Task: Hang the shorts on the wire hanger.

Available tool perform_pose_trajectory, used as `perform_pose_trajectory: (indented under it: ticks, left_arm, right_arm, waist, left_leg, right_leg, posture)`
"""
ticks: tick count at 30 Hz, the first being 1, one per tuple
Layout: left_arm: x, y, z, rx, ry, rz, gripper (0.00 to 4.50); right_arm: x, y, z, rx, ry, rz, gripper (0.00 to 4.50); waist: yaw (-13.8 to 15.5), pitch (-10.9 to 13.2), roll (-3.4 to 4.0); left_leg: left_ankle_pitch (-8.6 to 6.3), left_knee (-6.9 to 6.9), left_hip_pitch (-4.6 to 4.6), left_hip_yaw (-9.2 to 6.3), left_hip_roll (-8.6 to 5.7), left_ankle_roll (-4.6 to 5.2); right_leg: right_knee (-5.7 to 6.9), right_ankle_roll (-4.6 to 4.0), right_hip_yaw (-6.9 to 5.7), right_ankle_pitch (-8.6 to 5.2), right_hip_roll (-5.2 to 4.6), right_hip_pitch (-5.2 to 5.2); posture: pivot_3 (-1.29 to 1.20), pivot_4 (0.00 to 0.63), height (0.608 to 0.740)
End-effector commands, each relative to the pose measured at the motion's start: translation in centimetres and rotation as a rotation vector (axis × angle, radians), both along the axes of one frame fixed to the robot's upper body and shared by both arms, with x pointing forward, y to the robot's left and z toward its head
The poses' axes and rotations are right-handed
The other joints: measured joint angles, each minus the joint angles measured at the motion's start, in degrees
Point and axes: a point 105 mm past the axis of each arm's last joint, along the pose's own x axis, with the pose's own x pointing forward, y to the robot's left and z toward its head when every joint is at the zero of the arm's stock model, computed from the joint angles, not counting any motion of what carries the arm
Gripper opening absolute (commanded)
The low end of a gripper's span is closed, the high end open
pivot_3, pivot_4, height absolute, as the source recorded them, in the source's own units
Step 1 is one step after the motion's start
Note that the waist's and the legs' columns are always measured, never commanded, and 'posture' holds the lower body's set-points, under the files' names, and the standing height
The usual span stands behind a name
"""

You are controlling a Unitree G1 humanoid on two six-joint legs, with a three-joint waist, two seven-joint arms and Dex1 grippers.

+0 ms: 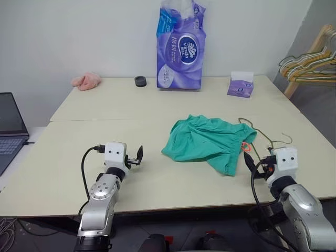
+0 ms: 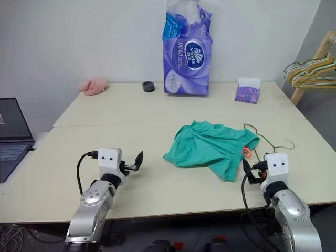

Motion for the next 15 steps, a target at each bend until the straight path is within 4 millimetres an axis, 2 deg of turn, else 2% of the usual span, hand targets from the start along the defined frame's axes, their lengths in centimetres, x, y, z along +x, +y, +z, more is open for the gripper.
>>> perform_pose_trajectory:
  ticks: [1,8,15]
  left_arm:
    - [0.1,0.3,2.1,0.019,-0.087,0.008,4.47]
    - [0.1,0.5,2.9,0.011,-0.132,0.011,4.47]
    - [0.1,2.1,4.0,-0.033,-0.205,0.095,4.47]
  right_arm:
    - [0.4,0.0,1.4,-0.043,-0.040,-0.028,4.50]
    - [0.3,1.3,1.6,-0.056,-0.044,0.045,4.50]
    - [0.6,1.7,2.0,-0.044,-0.059,0.076,4.50]
  waist:
    - [0.0,0.0,0.00]
    - [0.0,0.0,0.00]
    - [0.0,0.0,0.00]
  left_leg:
    - [0.00,0.00,0.00,0.00,0.00,0.00]
    - [0.00,0.00,-0.01,0.02,0.00,0.00]
    - [0.00,0.00,-0.01,0.02,0.00,0.00]
  right_leg:
    - [0.00,0.00,0.00,0.00,0.00,0.00]
    - [-0.01,0.00,0.03,0.00,0.00,-0.01]
    - [-0.02,0.00,0.03,0.00,0.00,-0.01]
  posture:
    - [0.08,0.031,0.740]
    - [0.08,0.030,0.740]
    - [0.07,0.025,0.740]
